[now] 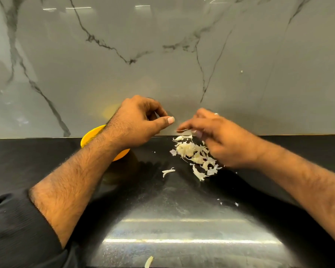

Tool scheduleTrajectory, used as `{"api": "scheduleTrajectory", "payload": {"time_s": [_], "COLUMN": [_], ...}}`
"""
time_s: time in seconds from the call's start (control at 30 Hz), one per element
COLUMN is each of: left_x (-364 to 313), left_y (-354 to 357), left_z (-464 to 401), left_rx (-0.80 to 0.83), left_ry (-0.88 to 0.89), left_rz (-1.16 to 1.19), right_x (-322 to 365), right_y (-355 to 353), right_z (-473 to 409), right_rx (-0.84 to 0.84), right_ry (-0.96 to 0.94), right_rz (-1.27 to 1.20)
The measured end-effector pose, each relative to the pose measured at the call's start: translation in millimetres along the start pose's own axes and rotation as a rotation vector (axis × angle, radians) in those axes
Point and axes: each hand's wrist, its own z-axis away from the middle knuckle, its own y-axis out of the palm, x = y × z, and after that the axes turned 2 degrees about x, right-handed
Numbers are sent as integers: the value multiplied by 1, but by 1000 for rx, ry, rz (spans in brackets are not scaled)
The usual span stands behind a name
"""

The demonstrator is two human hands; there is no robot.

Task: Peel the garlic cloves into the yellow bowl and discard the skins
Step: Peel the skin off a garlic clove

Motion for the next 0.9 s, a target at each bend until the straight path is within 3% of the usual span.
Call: {"api": "scheduleTrajectory", "payload": {"time_s": [0.23,0.33,0.53,0.7,0.9], "left_x": [-14,-29,-42,-40,-41], "left_y": [19,23,46,60,41], "left_z": [3,-1,-23,-22,-9], "left_rx": [73,109,151,137,102], "left_ry": [68,115,111,130,140], "left_rz": [-49,-211,-336,-367,-176], "right_x": [-34,-39,-40,-42,-44], "right_y": [-40,-41,-41,-39,-31], "right_z": [16,16,16,16,13], "right_rx": [-129,-129,-75,39,130], "right_ry": [252,331,433,400,392], "right_rz": [-168,-158,-366,-292,-13]}}
